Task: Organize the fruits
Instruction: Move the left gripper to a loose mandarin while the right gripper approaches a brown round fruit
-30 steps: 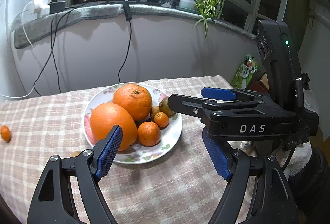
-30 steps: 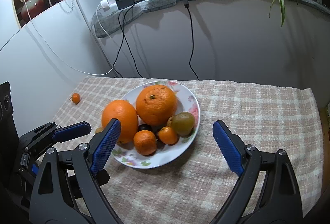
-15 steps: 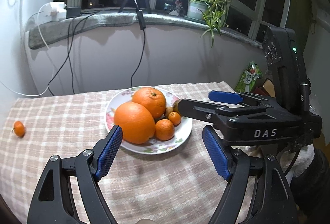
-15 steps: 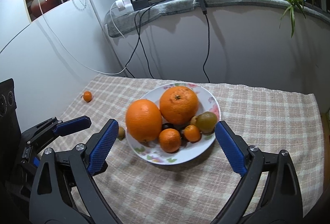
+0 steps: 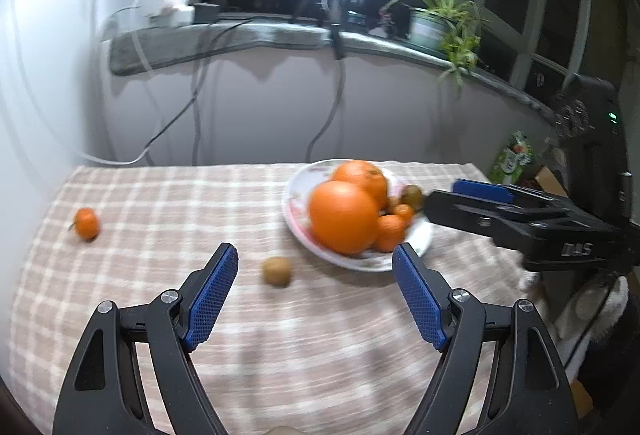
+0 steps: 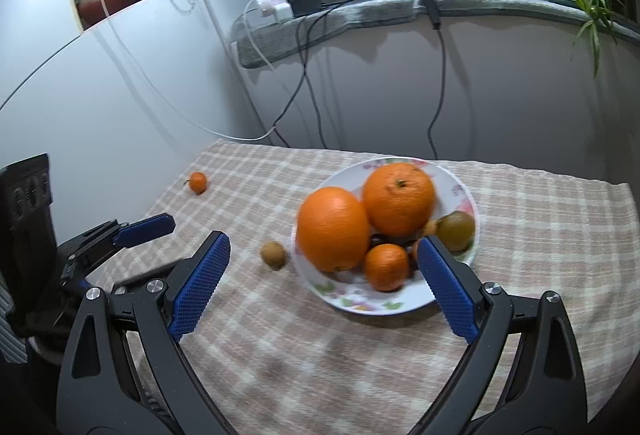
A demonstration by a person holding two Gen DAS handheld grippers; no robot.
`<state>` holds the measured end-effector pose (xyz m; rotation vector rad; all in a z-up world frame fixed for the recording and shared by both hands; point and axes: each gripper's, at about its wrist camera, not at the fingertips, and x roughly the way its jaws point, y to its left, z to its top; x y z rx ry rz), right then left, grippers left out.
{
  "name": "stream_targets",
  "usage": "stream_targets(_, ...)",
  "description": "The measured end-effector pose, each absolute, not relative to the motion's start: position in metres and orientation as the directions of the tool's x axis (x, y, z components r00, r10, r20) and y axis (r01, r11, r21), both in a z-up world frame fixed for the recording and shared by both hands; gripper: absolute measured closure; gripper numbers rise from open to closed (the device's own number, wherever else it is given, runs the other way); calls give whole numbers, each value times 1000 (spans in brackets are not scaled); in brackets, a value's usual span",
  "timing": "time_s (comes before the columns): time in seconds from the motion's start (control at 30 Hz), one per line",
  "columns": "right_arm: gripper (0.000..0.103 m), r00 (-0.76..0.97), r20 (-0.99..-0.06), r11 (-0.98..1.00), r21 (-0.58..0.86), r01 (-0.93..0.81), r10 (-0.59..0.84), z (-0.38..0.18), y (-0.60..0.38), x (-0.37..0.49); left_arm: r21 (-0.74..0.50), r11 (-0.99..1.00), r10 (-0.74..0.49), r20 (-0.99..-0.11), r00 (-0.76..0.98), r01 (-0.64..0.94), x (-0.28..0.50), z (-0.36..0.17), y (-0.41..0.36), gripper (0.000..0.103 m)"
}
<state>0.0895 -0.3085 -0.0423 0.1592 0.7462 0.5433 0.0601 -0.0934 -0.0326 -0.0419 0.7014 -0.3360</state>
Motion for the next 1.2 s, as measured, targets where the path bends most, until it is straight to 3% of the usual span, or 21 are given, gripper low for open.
stream_targets(0.67, 7, 472, -655, 785, 328, -526, 590, -85, -220, 69, -168, 983, -170, -671, 722, 76, 70, -67, 19, 24)
stream_targets(0.83, 15, 468, -687, 807, 312, -501, 556, -99, -209, 76, -176, 983, -158, -676, 720, 51, 80, -72, 37, 24)
stream_targets(0.93, 23, 471, -704, 826, 306, -474, 531, -106, -207, 82, -178, 983, -153, -682, 715, 41, 88, -76, 47, 31)
stream_targets(1.2, 42, 451, -747, 849, 286, -445, 488, -124, -192, 100, -219, 976, -156, -706, 691, -4, 113, -93, 77, 39)
